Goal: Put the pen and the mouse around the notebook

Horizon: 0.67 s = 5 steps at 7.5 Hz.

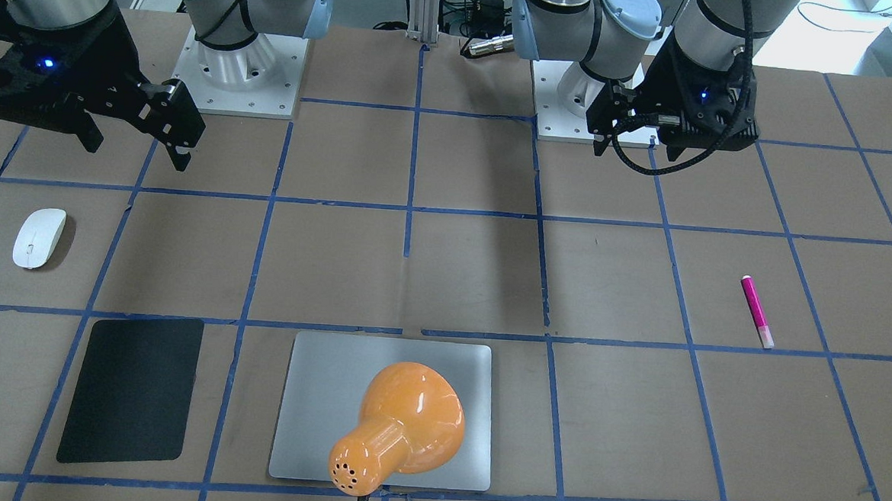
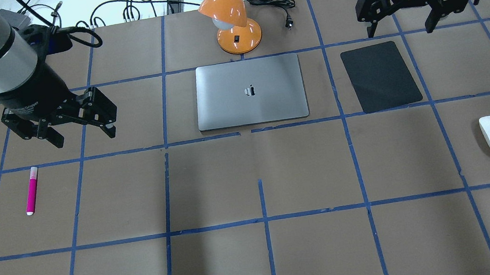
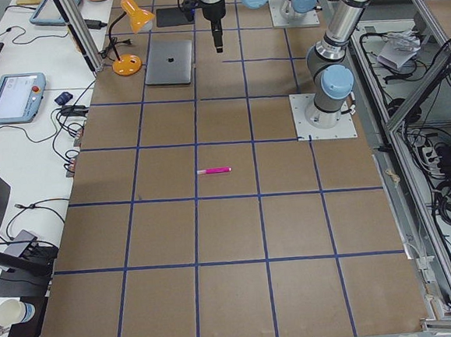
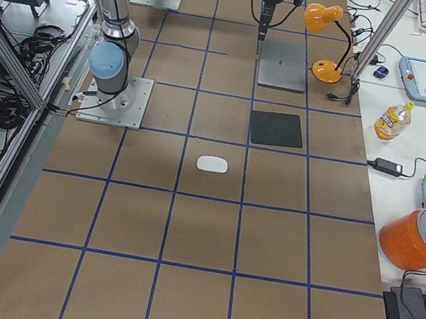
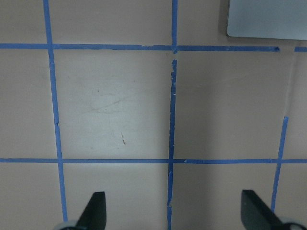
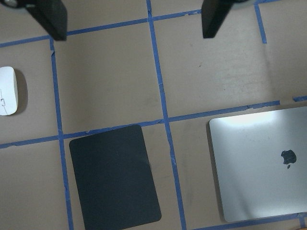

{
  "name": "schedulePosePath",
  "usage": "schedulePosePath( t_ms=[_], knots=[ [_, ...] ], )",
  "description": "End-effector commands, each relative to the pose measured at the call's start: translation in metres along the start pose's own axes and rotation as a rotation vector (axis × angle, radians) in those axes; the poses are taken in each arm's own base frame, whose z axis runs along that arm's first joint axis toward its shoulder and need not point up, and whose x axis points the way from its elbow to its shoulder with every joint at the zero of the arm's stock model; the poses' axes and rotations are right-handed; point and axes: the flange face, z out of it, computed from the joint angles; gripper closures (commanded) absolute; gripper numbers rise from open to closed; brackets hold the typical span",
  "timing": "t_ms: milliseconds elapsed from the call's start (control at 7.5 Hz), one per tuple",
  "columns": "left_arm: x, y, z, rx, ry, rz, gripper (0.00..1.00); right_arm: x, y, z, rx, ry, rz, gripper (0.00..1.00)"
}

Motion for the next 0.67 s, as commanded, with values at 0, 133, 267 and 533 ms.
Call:
schedulePosePath(
  t_ms=[0, 133, 267, 533],
  knots=[
    [0.0002, 0.0048, 0.0012, -0.005, -0.003, 0.004, 0.00, 0.0006, -0.0004, 0.0004, -0.001, 0.001, 0.001, 0.00],
    [0.0001, 0.0043, 0.0038, -0.008, -0.003, 0.002, 0.00, 0.0006, -0.0006, 0.0002, 0.001, 0.000, 0.001, 0.00],
    [0.0004, 0.0051, 0.0023, -0.002, -0.002, 0.002, 0.00, 0.0017, -0.0007, 0.0004, 0.000, 0.004, 0.001, 0.00],
    [0.0004, 0.0087, -0.0011, 0.004, -0.004, 0.002, 0.00, 0.0092, -0.0066, 0.0044, -0.004, 0.002, -0.025, 0.00]
  ],
)
